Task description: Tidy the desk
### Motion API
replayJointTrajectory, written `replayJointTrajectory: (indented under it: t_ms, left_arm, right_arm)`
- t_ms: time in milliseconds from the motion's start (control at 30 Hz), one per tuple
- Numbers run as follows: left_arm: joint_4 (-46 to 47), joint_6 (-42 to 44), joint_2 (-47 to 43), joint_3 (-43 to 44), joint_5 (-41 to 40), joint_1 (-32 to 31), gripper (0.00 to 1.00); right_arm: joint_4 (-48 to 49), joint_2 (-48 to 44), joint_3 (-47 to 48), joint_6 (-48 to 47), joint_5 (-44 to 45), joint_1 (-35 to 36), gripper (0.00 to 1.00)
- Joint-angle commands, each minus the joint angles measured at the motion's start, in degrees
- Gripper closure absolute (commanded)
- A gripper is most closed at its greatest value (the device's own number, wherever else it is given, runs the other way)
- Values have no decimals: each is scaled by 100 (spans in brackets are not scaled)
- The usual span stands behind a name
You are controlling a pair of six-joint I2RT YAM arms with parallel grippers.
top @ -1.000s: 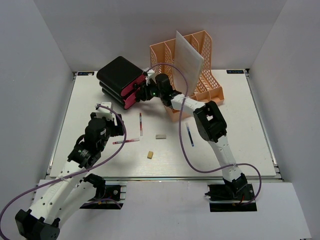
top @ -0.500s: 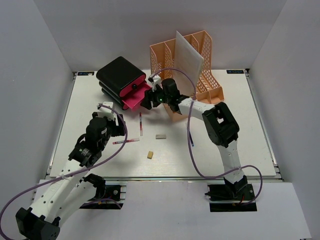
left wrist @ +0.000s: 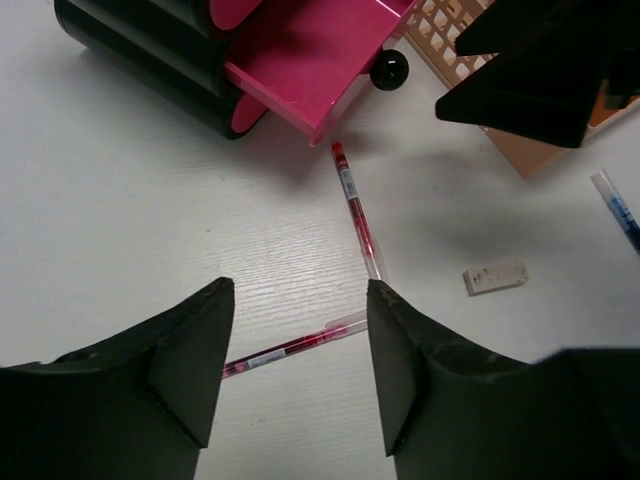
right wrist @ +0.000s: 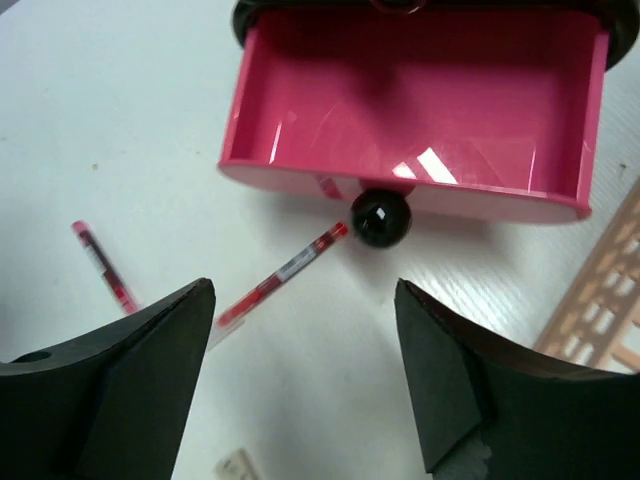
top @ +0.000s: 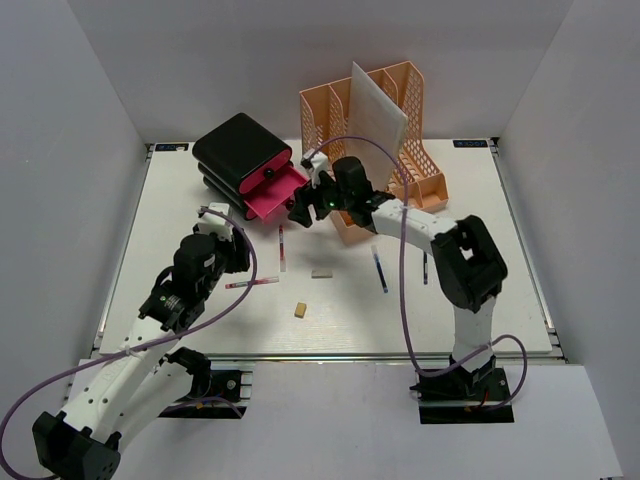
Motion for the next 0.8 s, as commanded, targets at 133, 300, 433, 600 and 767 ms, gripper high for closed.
replayJointTrajectory:
  t_ms: [133,300,433,600,767]
  left_arm:
    - [430,-578,21,-89,795,29,63]
    - [142,-1606,425,51,1296,29,88]
    - [115,-2301,618,7,1754,-33,76]
    - [-96,-2381,1171,51,2588,-103,44]
    - [-157,-2548,1646,24,3029,-305,34]
  right_arm:
    - [-1262,-1578,-724,-573,353,2,38]
    - [-1660,-3204,-1803,-889,302,-148,79]
    - [-1880,-4354,-2455,-1187,-172,-481,100]
    - [-2978,-4709,-2649,-2128,-1418,-693,62]
    - [-2568,-5104,-3315,-2077,-1685,-974,31]
